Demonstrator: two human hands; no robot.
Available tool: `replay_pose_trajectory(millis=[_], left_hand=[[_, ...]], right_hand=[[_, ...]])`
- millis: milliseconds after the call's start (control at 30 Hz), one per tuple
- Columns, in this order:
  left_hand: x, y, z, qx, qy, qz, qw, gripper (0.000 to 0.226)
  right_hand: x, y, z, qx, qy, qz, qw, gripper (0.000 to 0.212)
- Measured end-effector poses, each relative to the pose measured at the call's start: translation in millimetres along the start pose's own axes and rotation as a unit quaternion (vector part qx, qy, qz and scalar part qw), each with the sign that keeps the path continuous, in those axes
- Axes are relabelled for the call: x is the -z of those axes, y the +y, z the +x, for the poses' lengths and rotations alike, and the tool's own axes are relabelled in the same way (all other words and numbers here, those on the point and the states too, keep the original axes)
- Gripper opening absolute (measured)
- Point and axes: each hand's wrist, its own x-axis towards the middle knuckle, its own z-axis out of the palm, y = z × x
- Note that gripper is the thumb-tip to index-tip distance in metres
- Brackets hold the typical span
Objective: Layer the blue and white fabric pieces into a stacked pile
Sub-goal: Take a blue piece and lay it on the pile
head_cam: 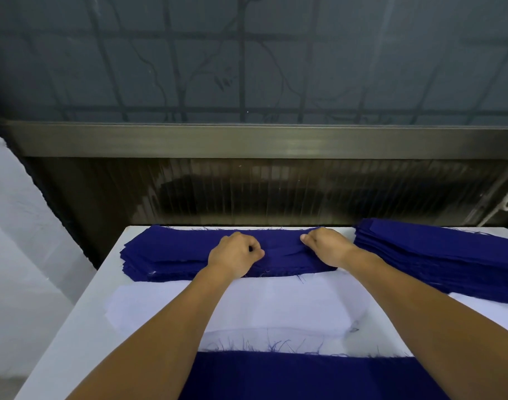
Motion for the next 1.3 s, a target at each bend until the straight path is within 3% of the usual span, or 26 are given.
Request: replay_pose_trajectory(millis=[100,200,367,533,833,933,1033,1100,1167,1300], left_hand=[[-5,3,1,0.001,0.03,0.028,0.999,0.016],[-6,8,3,0.004,0.047,0.087,0.995,0.022],[-7,13,3,-0.016,0.017,0.216,0.976,0.028],[0,3,-6,-0.02,0.022,0.12,0.992,0.037],[40,-70,-20,0.037,0.094,0.215,0.971,0.021],[59,-87,-35,0.052,0.1,0.236,0.965,0.023],[76,-88,-56,0.009,0.135,0.232,0.963,0.022],[85,-85,-75,-0.048,0.164,0.205,0.964,0.02],[92,-81,-96,-0.088,0.14,0.153,0.974,0.019],[106,-72,-133,-0.108,-0.03,0.054,0.992,0.013]], right_hand=[[-3,1,-1,0.023,0.008,-0.022,0.999,0.028],[-11,3,-8,0.087,0.039,-0.075,0.993,0.046],[-13,7,-16,0.078,0.036,-0.02,0.996,0.022],[-12,1,-18,0.025,0.043,0.037,0.998,0.017],[-9,-3,-27,0.048,0.051,-0.022,0.997,0.018],[-5,-8,-40,0.041,0.111,0.012,0.993,0.018],[4,-11,-68,0.071,0.172,0.029,0.982,0.021],[9,-10,-95,0.085,0.169,0.064,0.98,0.025],[13,-3,-127,0.086,0.154,0.129,0.976,0.025],[23,13,-192,0.088,0.088,0.285,0.951,0.03]])
